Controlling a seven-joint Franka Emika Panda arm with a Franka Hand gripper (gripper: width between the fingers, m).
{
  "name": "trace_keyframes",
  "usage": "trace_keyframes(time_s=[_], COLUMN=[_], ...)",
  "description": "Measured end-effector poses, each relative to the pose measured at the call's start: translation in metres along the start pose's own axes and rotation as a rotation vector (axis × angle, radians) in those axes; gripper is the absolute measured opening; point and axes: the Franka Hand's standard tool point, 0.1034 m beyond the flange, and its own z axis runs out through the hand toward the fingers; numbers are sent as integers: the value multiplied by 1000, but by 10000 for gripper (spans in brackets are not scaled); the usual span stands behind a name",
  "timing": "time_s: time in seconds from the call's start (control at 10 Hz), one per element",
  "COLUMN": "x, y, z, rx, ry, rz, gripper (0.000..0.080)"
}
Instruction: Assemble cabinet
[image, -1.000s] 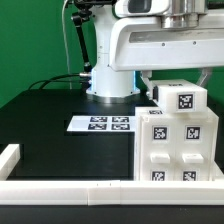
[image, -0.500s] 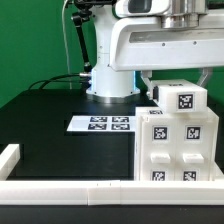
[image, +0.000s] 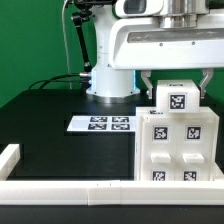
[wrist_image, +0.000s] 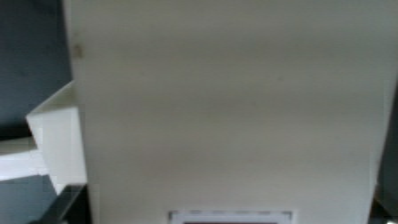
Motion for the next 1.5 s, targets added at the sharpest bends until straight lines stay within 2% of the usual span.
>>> trace_keyframes(time_s=[0.4, 1.2, 1.5], x=[-1, 1, -1], y=[-3, -7, -5], z=[0, -1, 0], rx=[5, 35, 49], ry=[3, -1, -12], rz=[396, 904, 1225], gripper=[543, 543, 543])
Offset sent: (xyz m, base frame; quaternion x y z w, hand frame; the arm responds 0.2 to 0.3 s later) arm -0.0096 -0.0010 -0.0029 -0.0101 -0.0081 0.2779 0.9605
